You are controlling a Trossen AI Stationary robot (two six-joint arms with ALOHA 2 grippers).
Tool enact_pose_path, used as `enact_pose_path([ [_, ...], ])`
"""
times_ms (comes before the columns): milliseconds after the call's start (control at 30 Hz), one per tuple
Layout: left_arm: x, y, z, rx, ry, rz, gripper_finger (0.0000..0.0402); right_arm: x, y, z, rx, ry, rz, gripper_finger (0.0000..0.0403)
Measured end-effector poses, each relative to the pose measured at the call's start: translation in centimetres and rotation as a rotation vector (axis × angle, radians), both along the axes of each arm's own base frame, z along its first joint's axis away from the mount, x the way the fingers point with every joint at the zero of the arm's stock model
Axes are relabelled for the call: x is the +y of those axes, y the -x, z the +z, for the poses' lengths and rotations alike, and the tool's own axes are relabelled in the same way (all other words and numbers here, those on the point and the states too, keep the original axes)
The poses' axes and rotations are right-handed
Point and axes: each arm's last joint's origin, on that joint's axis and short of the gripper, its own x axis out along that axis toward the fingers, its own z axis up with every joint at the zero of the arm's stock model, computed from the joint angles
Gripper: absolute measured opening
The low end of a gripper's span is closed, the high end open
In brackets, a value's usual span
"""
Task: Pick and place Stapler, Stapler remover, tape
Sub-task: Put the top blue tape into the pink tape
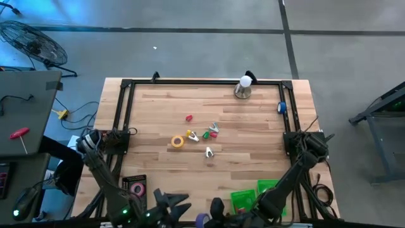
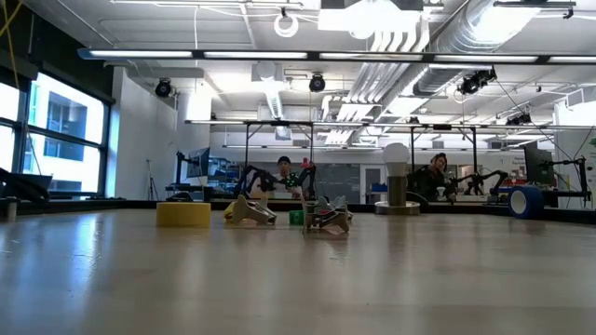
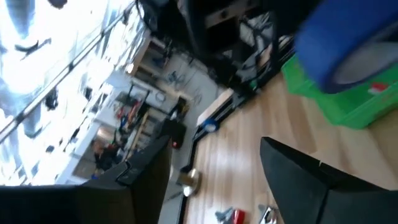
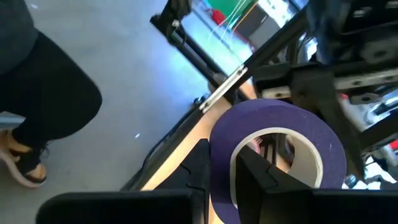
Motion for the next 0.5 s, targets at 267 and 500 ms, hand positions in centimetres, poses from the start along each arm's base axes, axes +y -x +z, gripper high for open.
enact_pose_path([
  [267, -0.80, 0.04, 0.75, 0.018, -0.004, -0.093, 0.0238, 0.44, 0.17, 0.61, -0.068, 0.005, -0.005, 0.0031],
  [500, -0.83, 0.02, 1.00, 0.013, -0.028, -0.080, 0.0238, 0.87, 0.67, 0.75, -0.089, 0.013, -0.029, 0.0031],
])
